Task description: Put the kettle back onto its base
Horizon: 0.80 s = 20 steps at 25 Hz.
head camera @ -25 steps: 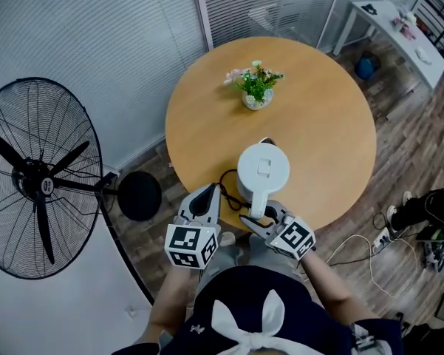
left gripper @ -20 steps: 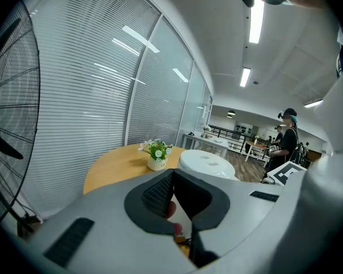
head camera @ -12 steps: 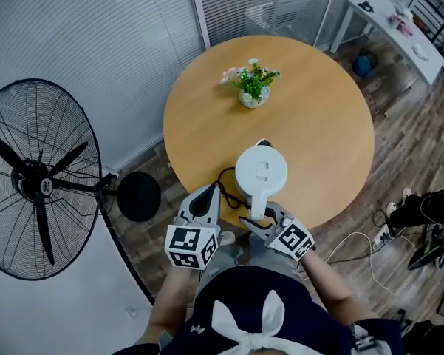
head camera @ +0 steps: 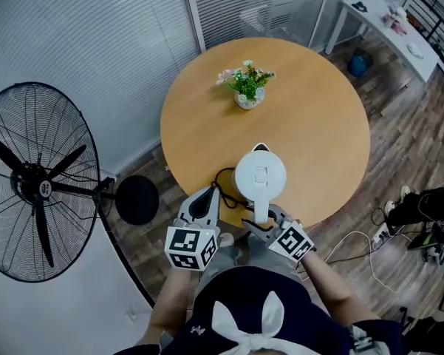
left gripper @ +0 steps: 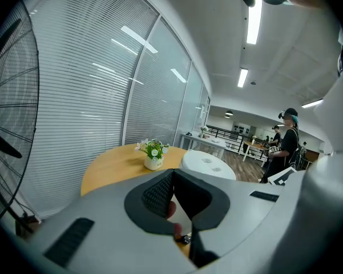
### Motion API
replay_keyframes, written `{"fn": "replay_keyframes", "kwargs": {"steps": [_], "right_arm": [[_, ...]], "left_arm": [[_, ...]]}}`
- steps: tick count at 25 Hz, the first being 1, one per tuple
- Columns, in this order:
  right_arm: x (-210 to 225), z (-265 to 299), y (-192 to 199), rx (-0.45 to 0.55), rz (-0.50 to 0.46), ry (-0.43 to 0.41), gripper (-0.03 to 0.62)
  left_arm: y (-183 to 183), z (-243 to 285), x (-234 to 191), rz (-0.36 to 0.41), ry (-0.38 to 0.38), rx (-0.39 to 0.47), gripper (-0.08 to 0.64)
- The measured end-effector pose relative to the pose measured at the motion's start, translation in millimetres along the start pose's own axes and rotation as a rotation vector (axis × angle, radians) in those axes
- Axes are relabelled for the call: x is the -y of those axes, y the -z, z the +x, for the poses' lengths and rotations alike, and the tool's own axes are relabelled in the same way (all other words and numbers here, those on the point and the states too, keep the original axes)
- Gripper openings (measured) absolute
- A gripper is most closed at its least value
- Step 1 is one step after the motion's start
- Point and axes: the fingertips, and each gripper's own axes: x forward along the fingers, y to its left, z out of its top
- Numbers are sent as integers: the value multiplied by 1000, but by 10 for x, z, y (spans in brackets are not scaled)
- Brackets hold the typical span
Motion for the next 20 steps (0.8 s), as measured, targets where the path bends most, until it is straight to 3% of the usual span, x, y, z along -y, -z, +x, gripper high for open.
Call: {"fn": "replay_keyframes", "kwargs": {"steps": [8, 11, 20], "right_arm": [[272, 86, -212, -6, 80, -46, 135], [257, 141, -141, -63, 37, -80, 133], [253, 144, -107, -16, 60, -44, 133]], "left_arm": [[22, -28, 21, 0, 1, -2, 21], [28, -29, 49, 0, 2, -4, 21], [14, -33, -24, -2, -4, -4, 21]]}}
